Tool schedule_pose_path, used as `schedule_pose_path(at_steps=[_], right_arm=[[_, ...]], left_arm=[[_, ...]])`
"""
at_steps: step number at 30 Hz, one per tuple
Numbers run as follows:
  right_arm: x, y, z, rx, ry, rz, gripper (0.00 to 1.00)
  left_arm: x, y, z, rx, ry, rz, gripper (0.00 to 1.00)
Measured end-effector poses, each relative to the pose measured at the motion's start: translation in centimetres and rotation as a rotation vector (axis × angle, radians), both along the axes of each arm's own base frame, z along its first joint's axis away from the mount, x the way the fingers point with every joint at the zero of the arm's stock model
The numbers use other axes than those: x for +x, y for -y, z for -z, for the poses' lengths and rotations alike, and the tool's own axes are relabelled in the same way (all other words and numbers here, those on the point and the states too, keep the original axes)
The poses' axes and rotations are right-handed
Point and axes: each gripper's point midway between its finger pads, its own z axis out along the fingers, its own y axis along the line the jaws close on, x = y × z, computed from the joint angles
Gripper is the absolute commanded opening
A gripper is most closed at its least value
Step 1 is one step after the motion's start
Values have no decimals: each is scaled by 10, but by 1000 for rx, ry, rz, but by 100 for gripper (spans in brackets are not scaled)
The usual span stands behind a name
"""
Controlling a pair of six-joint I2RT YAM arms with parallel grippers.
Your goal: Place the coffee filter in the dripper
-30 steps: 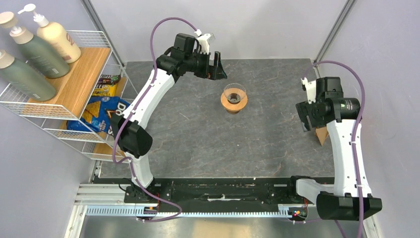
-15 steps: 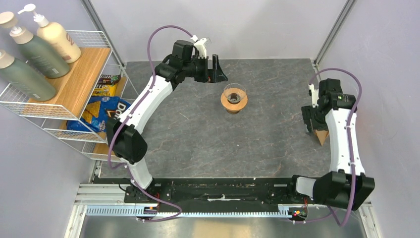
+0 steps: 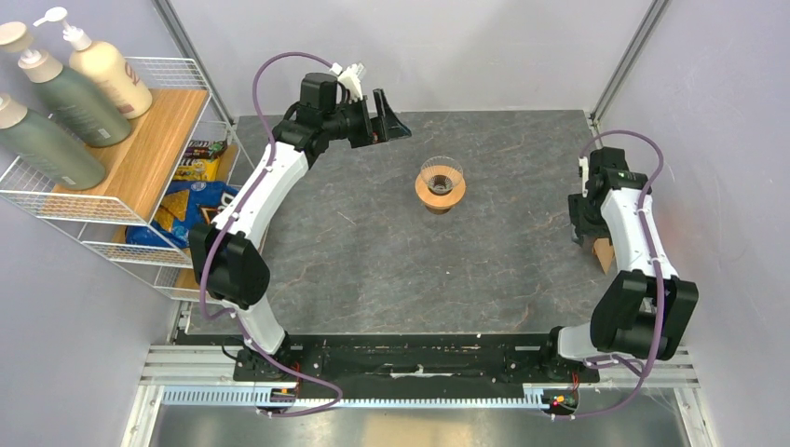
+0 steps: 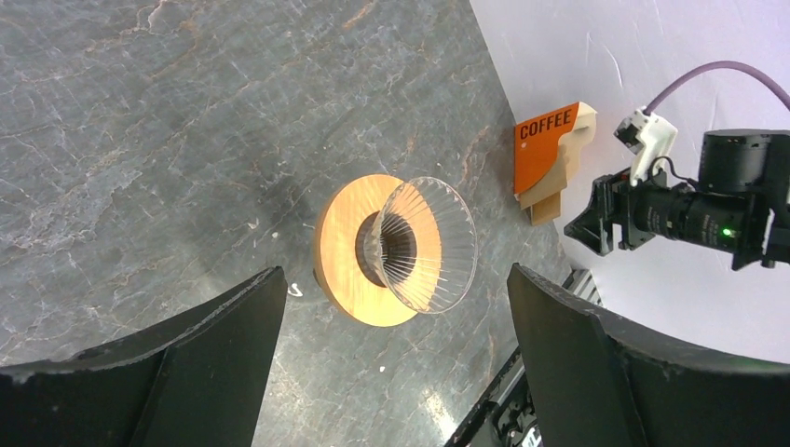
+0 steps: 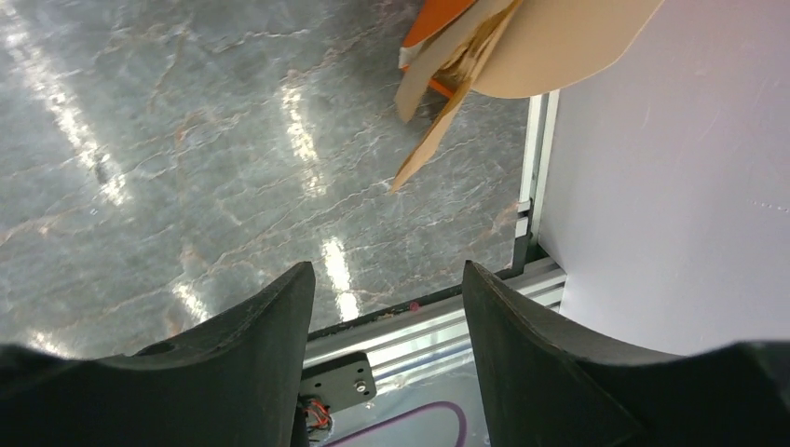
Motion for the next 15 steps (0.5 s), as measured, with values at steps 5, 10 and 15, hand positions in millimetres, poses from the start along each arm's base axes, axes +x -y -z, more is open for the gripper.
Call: schedule_pose_path(at_steps=[5,10,15], right_arm=[[3,16,15,-36,-12,58,62],[8,26,26,-56,-17,86,60],[14,30,29,-65,-5,94,57]], left_arm=[[-2,1,3,-14,-18,9,96],[-2,2,5,-20,-23,12,96],[-1,-1,9,-20,-36,4,96]])
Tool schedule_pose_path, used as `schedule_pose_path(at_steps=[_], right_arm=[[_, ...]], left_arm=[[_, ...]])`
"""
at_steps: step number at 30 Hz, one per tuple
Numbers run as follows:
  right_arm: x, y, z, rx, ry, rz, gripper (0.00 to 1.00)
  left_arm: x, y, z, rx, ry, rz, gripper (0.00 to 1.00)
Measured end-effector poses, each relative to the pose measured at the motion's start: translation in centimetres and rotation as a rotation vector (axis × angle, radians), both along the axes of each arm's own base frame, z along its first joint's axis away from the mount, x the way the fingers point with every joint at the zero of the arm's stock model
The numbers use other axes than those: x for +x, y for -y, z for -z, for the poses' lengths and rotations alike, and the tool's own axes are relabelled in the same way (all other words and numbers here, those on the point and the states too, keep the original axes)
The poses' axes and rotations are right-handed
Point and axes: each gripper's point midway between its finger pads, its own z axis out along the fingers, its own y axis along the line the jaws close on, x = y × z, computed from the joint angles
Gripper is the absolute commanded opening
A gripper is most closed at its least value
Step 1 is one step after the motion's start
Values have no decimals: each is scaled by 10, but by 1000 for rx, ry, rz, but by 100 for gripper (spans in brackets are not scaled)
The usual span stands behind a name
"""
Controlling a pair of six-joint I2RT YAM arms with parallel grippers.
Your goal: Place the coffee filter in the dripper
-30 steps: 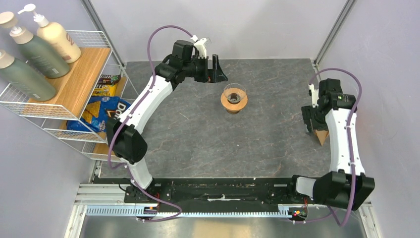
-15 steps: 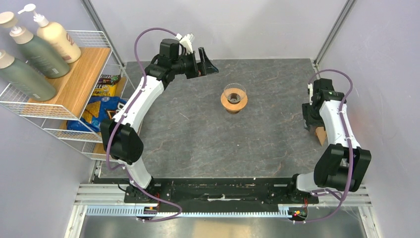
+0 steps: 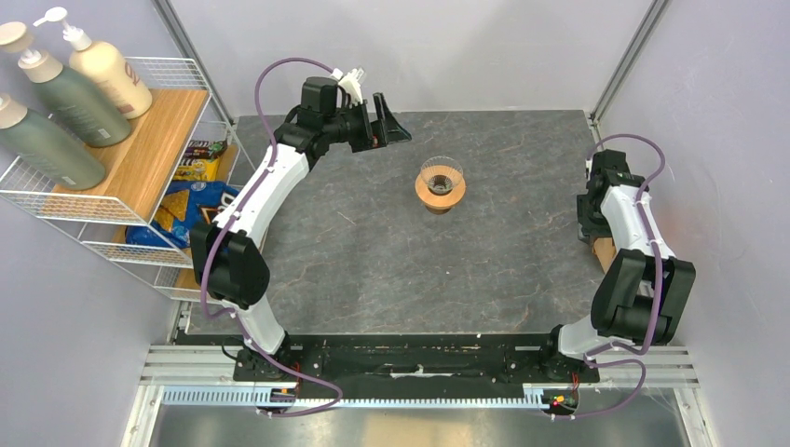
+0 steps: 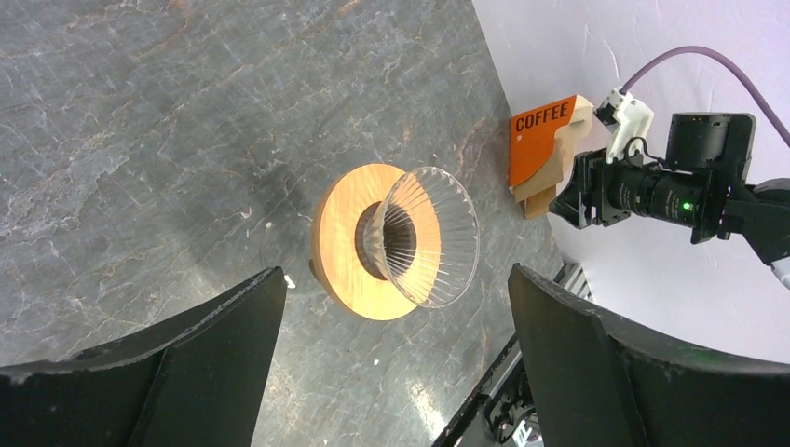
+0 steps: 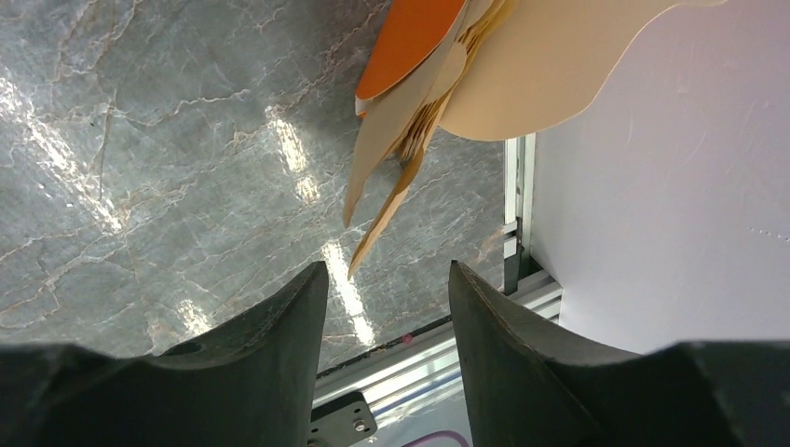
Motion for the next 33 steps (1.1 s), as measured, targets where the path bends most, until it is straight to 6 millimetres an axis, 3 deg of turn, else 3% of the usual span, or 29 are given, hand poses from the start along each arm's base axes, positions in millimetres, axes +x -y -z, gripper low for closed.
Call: schedule_pose_path(at_steps=[10,25,30,33], right_arm=[[3,9,4,-25,-1,20,51],[-5,12,10,-36,-26,31,23],[-7,16,8,-49,-31,36,2],[-11,16,4,-53,-34,36,0]], left_arm=[[1,-4,4,-9,-21,-6,96],[3,-9,8,-18,-30,-14,97],[4,-9,7,-22,-31,-15,97],[4,-8,6,-24,-31,-15,97]])
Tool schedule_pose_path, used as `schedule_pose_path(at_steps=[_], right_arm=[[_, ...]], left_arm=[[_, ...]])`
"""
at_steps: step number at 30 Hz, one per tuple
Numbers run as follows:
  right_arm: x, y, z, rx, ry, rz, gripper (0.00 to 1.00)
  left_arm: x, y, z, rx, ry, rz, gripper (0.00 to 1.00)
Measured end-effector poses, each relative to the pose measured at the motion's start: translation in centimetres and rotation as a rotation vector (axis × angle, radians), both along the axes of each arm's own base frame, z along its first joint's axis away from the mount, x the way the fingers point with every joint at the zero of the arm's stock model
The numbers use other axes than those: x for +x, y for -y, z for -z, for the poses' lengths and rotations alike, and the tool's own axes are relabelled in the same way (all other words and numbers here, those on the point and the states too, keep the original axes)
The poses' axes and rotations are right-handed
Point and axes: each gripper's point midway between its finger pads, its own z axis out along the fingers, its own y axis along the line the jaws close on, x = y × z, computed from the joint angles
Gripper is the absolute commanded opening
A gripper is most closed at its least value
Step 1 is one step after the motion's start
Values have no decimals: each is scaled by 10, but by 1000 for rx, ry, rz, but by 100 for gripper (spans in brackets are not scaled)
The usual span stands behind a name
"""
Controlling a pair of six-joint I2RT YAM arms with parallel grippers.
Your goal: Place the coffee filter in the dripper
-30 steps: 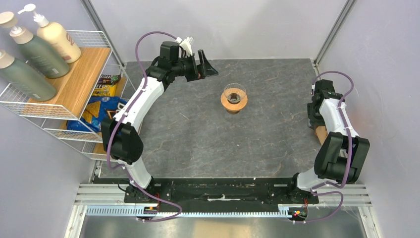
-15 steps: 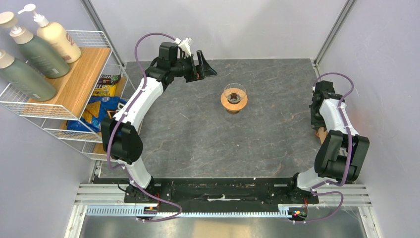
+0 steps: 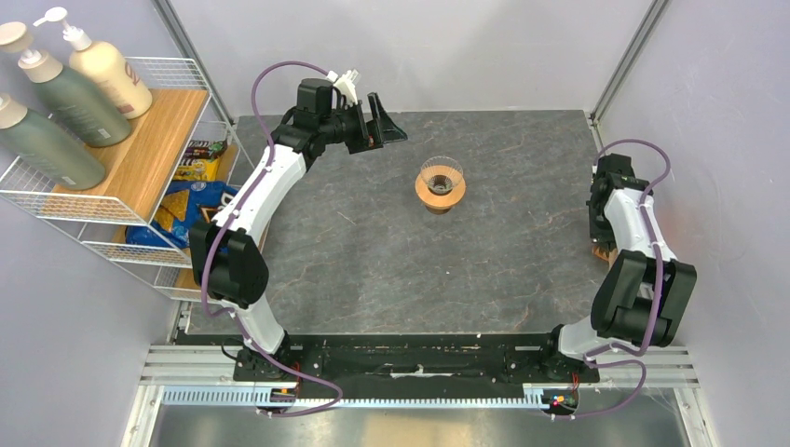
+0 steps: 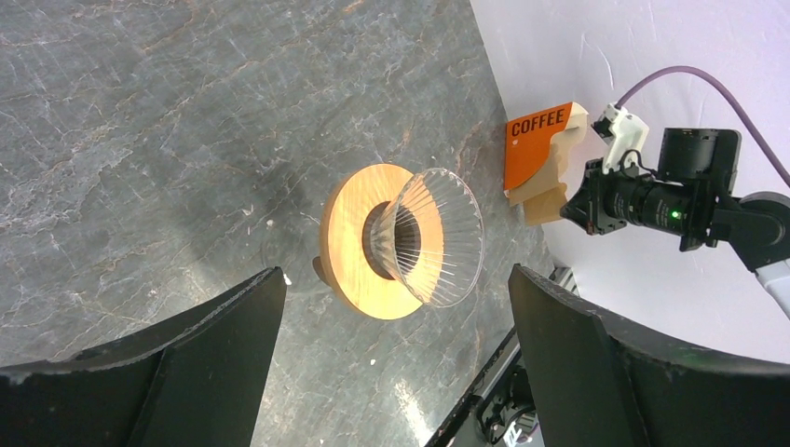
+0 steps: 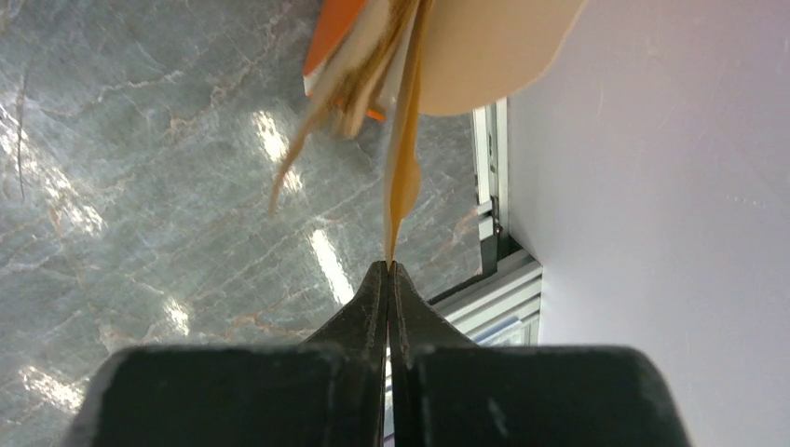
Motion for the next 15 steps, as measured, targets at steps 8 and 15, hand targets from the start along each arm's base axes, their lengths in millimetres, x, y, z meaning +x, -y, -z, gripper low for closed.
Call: schedule_pose_path(at_steps=[8,15], right_arm=[[-15,0,-50,-21,60,9,0],[-19,-11,-123,-20,228,-19,0]], left_arm=[[0,0,0,0,-2,-1,97],[3,0,-3,-3,7,-2,97]])
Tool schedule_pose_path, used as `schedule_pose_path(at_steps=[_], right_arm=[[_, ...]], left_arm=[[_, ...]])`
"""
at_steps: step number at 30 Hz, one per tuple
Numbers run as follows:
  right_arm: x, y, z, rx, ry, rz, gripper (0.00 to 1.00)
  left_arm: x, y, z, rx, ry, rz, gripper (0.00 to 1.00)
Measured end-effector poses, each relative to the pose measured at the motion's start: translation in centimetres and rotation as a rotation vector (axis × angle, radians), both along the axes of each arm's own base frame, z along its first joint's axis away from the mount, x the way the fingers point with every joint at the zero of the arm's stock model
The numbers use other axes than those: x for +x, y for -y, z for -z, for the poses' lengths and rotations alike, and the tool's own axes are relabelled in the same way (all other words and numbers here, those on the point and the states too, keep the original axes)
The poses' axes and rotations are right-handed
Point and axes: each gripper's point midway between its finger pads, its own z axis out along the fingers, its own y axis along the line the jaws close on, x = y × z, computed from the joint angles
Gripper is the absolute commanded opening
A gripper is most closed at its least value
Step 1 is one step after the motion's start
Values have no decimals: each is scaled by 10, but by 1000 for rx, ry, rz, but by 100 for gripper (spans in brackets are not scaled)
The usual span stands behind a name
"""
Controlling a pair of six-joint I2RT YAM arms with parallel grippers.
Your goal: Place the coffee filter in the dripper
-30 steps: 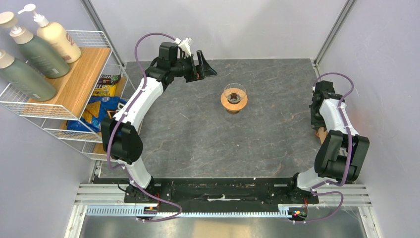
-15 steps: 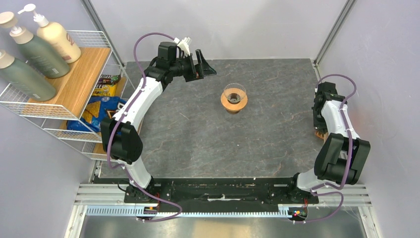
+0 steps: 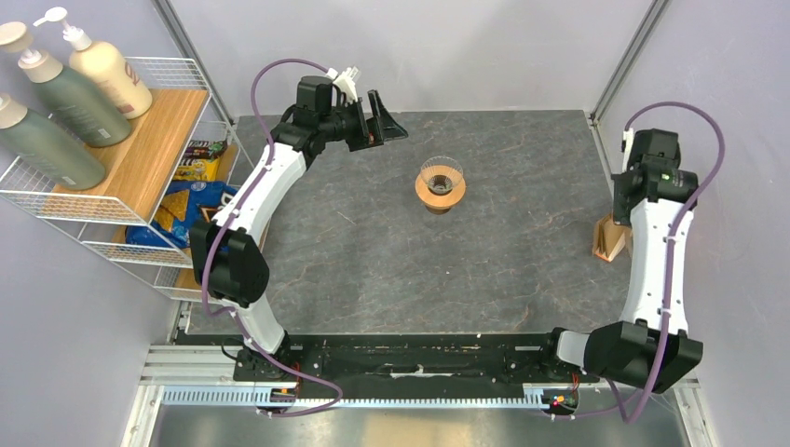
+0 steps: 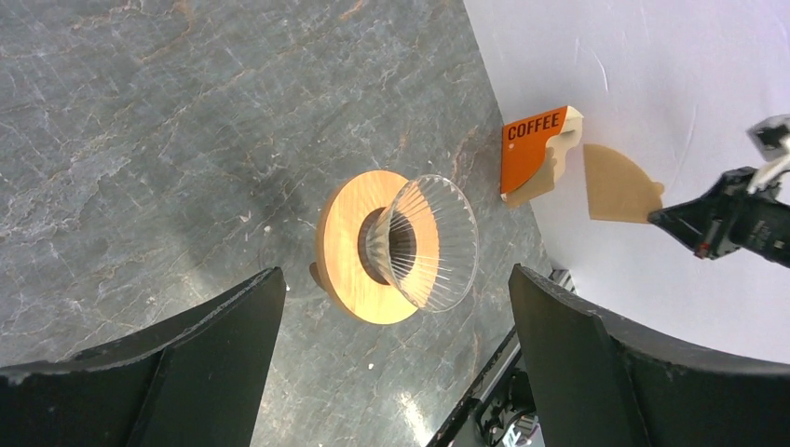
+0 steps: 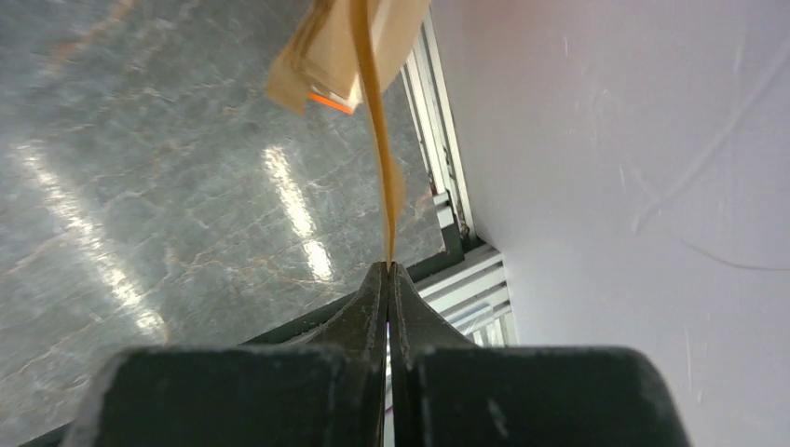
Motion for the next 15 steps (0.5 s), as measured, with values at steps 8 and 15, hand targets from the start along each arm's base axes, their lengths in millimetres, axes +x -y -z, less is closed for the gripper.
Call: schedule_pose_path(at_steps=[8,15], right_arm=[[26,-36,-79,115,214,-215,0],[55,-98,-126,326,410,-513,0]], left_arm=[[-3,5,-22,-17,66,56,97],[-12,10,-35,-21,138,152,97]])
